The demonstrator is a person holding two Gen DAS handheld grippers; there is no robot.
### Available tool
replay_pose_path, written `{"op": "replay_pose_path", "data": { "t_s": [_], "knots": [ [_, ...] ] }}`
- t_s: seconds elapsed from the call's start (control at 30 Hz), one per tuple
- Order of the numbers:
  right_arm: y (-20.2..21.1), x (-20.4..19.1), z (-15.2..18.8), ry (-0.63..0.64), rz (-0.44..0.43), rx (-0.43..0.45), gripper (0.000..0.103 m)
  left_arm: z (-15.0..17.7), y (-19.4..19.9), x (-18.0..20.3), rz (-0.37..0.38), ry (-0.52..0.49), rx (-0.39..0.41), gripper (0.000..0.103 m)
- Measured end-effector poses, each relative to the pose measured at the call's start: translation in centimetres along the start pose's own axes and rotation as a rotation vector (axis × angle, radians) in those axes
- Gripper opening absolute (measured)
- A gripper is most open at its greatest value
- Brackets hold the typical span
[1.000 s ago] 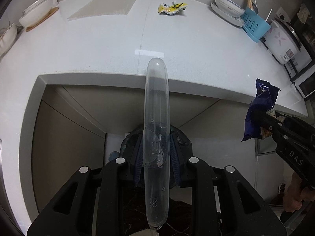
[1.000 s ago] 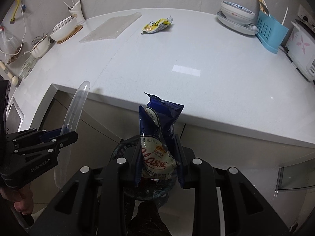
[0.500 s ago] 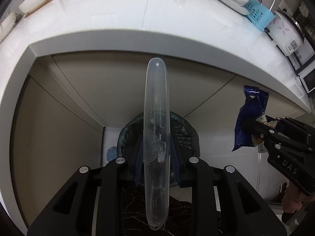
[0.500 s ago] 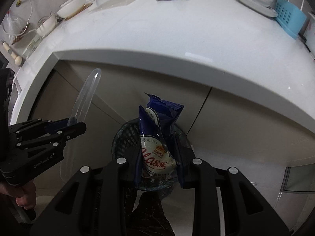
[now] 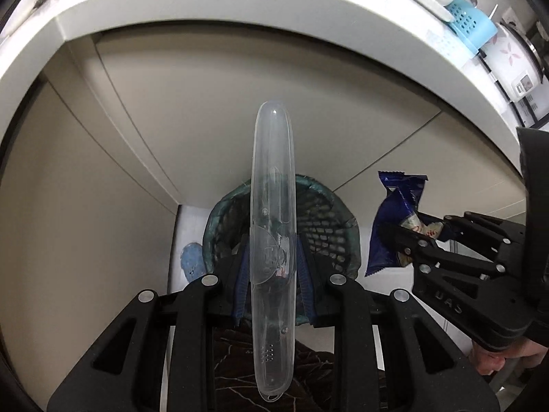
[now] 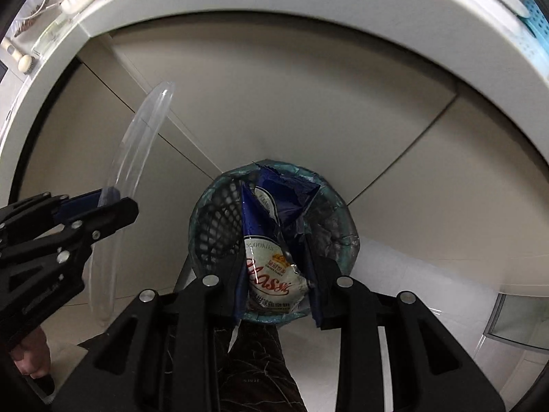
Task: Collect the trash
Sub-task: 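Open the right tool to drop the blue snack packet into the bin, then open the left tool to drop the clear tube into the bin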
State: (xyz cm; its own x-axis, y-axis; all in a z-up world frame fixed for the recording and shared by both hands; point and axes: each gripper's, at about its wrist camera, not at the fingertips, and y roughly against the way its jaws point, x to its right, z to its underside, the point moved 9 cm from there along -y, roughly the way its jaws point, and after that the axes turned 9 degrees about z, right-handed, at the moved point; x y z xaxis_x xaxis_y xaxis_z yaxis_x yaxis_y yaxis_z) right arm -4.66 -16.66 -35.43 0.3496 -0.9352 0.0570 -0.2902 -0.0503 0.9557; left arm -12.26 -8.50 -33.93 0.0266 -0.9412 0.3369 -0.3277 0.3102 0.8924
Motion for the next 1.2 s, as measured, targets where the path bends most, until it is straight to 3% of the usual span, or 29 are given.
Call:
{"op": "replay_pose_path", "data": {
  "t_s": [0.43,0.73,1.03,1.2],
  "knots": [
    [-2.2,-0.1,-0.6,0.028,0.0,-0.024,0.039,0.9,-0.2,-1.4,-0.019,0.038,-0.013,0.025],
    [-2.2,-0.2,-1.1,0.017,0.001,-0.014,0.059,1.1,-0.8,-1.8,-0.026,0.048,-0.024,0.025],
    [0.4,2.0,-0.5,-0.059,0.012,0.039,0.087,1.1,-2.7,-0.4,-0.012,0.011,-0.04,0.025],
    [1.8,4.2,-0.2,-0.106,0.02,0.062,0.089,1.4,-4.2,1.1,-0.002,-0.044,-0.064,0.025]
  ]
}}
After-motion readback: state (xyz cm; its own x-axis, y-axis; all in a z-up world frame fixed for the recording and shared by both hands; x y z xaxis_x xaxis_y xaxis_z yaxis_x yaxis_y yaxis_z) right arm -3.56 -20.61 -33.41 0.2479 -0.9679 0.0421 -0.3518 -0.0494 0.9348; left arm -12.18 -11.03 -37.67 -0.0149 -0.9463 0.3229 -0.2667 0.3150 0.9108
